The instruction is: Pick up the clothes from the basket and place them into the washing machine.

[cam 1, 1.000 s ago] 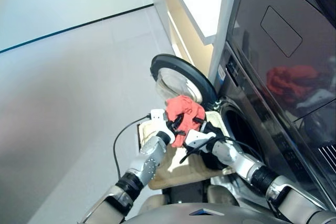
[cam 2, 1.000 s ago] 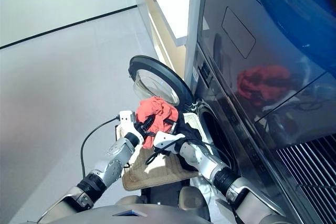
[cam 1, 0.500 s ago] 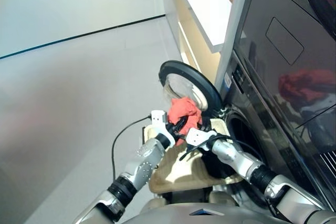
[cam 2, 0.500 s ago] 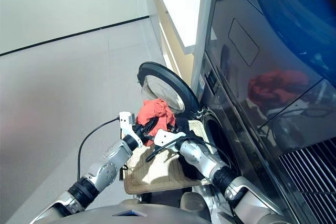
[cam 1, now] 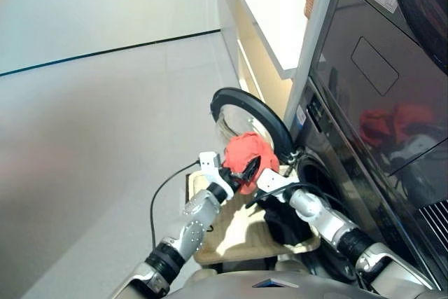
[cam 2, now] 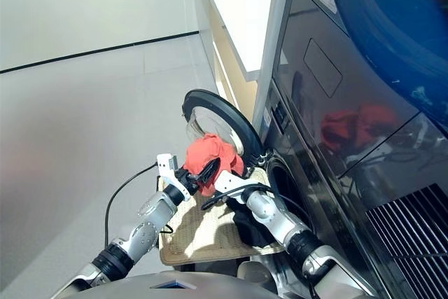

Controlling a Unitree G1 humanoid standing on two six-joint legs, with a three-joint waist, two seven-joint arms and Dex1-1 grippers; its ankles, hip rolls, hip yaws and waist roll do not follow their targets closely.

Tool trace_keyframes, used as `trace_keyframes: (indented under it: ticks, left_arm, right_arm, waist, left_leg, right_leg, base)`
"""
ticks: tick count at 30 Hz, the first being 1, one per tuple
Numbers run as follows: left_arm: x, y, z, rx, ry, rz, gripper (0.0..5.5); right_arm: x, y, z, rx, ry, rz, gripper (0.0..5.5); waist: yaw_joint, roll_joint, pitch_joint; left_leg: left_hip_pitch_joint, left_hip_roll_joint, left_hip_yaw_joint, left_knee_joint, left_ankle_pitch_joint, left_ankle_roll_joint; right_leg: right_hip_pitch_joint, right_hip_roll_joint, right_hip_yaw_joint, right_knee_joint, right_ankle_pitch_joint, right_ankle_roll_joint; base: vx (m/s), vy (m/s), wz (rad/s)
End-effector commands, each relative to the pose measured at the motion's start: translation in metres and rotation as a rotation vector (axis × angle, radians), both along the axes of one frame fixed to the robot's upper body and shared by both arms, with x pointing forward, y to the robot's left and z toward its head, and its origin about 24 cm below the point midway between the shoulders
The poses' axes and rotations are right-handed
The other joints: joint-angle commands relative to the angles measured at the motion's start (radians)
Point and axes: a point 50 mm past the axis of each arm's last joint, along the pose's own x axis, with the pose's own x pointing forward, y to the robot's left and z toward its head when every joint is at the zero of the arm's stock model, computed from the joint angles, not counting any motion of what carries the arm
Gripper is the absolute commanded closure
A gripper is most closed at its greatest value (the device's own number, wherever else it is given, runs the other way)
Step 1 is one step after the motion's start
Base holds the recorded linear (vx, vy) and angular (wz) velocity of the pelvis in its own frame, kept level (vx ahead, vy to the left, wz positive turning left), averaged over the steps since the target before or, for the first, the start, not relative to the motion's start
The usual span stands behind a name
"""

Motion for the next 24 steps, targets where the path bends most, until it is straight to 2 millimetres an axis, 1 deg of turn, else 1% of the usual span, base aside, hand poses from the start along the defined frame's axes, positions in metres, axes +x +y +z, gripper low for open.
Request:
trace_keyframes:
  ticks: [1,2,3,4,5,6,8,9,10,12,13,14,16,17,18,21,24]
  left_arm:
    - [0.017,0.034,0.016,-0.014,-0.066,0.239,0.00]
    - [0.017,0.034,0.016,-0.014,-0.065,0.239,0.00]
    - [0.015,0.053,0.011,0.030,-0.045,0.366,0.00]
    - [0.014,0.061,0.010,0.045,-0.041,0.415,0.00]
    - [0.014,0.061,0.010,0.046,-0.041,0.415,0.00]
    - [0.011,0.078,0.005,0.121,-0.020,0.510,0.00]
    - [0.008,0.090,-0.006,0.187,0.029,0.569,0.00]
    - [0.008,0.090,-0.006,0.187,0.029,0.569,0.00]
    - [0.004,0.100,-0.014,0.271,0.063,0.603,0.00]
    - [0.000,0.107,-0.028,0.332,0.126,0.620,0.00]
    - [0.000,0.107,-0.028,0.332,0.126,0.620,0.00]
    - [-0.001,0.110,-0.031,0.375,0.145,0.636,0.00]
    - [-0.001,0.112,-0.037,0.406,0.177,0.641,0.00]
    - [-0.001,0.112,-0.037,0.406,0.177,0.641,0.00]
    - [0.001,0.110,-0.042,0.430,0.207,0.643,0.00]
    - [0.009,0.105,-0.039,0.443,0.194,0.634,0.00]
    - [0.014,0.101,-0.039,0.474,0.191,0.626,0.00]
  right_arm:
    - [0.020,0.014,0.020,0.112,-0.118,-0.083,5.50]
    - [0.020,0.014,0.020,0.112,-0.118,-0.083,5.50]
    - [0.018,0.010,0.016,0.117,-0.108,-0.132,5.50]
    - [0.016,0.009,0.014,0.122,-0.103,-0.152,5.50]
    - [0.016,0.009,0.014,0.122,-0.103,-0.151,5.50]
    - [0.014,0.004,0.010,0.130,-0.093,-0.196,5.50]
    - [0.012,0.001,0.006,0.151,-0.072,-0.241,5.50]
    - [0.012,0.001,0.006,0.151,-0.072,-0.241,5.50]
    - [0.010,-0.004,0.002,0.168,-0.057,-0.290,5.50]
    - [0.009,-0.009,-0.002,0.187,-0.042,-0.352,5.50]
    - [0.009,-0.009,-0.002,0.187,-0.043,-0.352,5.50]
    - [0.011,-0.015,-0.003,0.203,-0.045,-0.411,5.50]
    - [0.016,-0.021,-0.001,0.217,-0.062,-0.479,5.50]
    - [0.016,-0.021,-0.001,0.217,-0.062,-0.479,5.50]
    - [0.021,-0.026,0.000,0.236,-0.072,-0.546,5.50]
    - [0.032,-0.034,0.008,0.290,-0.116,-0.650,5.50]
    - [0.042,-0.042,0.016,0.405,-0.145,-0.787,5.50]
  waist:
    - [0.031,-0.107,-0.009]
    - [0.030,-0.107,-0.009]
    - [0.034,-0.114,-0.010]
    - [0.035,-0.116,-0.011]
    - [0.035,-0.116,-0.011]
    - [0.037,-0.119,-0.010]
    - [0.038,-0.119,-0.009]
    - [0.038,-0.119,-0.009]
    - [0.038,-0.117,-0.003]
    - [0.036,-0.116,0.007]
    - [0.036,-0.116,0.007]
    - [0.033,-0.112,0.028]
    - [0.028,-0.108,0.061]
    - [0.028,-0.108,0.060]
    - [0.024,-0.103,0.098]
    - [0.017,-0.096,0.141]
    - [0.012,-0.091,0.172]
  left_leg:
    - [0.082,-0.069,0.050,0.001,-0.068,0.012]
    - [0.082,-0.069,0.050,0.001,-0.068,0.012]
    - [0.082,-0.069,0.050,0.001,-0.069,0.012]
    - [0.082,-0.069,0.050,0.001,-0.069,0.012]
    - [0.082,-0.069,0.050,0.001,-0.069,0.012]
    - [0.080,-0.069,0.051,0.001,-0.071,0.012]
    - [0.079,-0.069,0.055,0.001,-0.072,0.012]
    - [0.079,-0.069,0.055,0.001,-0.072,0.012]
    - [0.076,-0.071,0.057,0.001,-0.072,0.013]
    - [0.069,-0.072,0.059,0.001,-0.071,0.015]
    - [0.069,-0.072,0.059,0.001,-0.071,0.015]
    - [0.050,-0.075,0.060,0.001,-0.066,0.017]
    - [0.017,-0.079,0.060,0.007,-0.060,0.020]
    - [0.016,-0.079,0.060,0.007,-0.059,0.020]
    - [-0.028,-0.084,0.057,0.023,-0.054,0.023]
    - [-0.100,-0.092,0.055,0.065,-0.055,0.030]
    - [-0.165,-0.097,0.057,0.103,-0.059,0.036]
  right_leg:
    - [0.060,-0.039,0.011,0.000,-0.087,0.112]
    - [0.060,-0.039,0.010,0.000,-0.087,0.112]
    - [0.061,-0.040,0.007,0.000,-0.086,0.112]
    - [0.062,-0.040,0.007,0.000,-0.086,0.112]
    - [0.062,-0.040,0.007,0.000,-0.086,0.112]
    - [0.060,-0.041,0.008,0.000,-0.084,0.114]
    - [0.057,-0.042,0.009,0.000,-0.083,0.115]
    - [0.057,-0.042,0.009,0.000,-0.083,0.115]
    - [0.052,-0.044,0.011,0.000,-0.081,0.115]
    - [0.044,-0.046,0.014,0.000,-0.078,0.116]
    - [0.044,-0.046,0.014,0.000,-0.078,0.116]
    - [0.024,-0.048,0.017,0.000,-0.071,0.116]
    - [-0.010,-0.050,0.017,0.006,-0.063,0.116]
    - [-0.011,-0.050,0.017,0.006,-0.063,0.116]
    - [-0.056,-0.055,0.019,0.027,-0.058,0.113]
    - [-0.123,-0.064,0.021,0.061,-0.053,0.110]
    - [-0.186,-0.075,0.029,0.093,-0.050,0.108]
  base:
    - [0.000,0.000,0.000]
    - [0.000,0.000,0.000]
    - [0.000,0.000,0.000]
    - [0.000,0.000,0.000]
    - [0.000,0.000,0.000]
    - [0.000,0.000,0.000]
    - [0.000,0.000,0.000]
    - [0.000,0.000,0.000]
    - [0.000,0.000,0.000]
    - [-0.009,0.029,0.001]
    - [-0.068,0.053,-0.002]
    - [-0.115,0.053,-0.008]
    - [-0.148,0.051,0.011]
    - [-0.194,0.057,0.012]
    - [-0.198,0.060,-0.010]
    - [-0.162,0.065,-0.006]
    - [-0.098,0.062,-0.007]
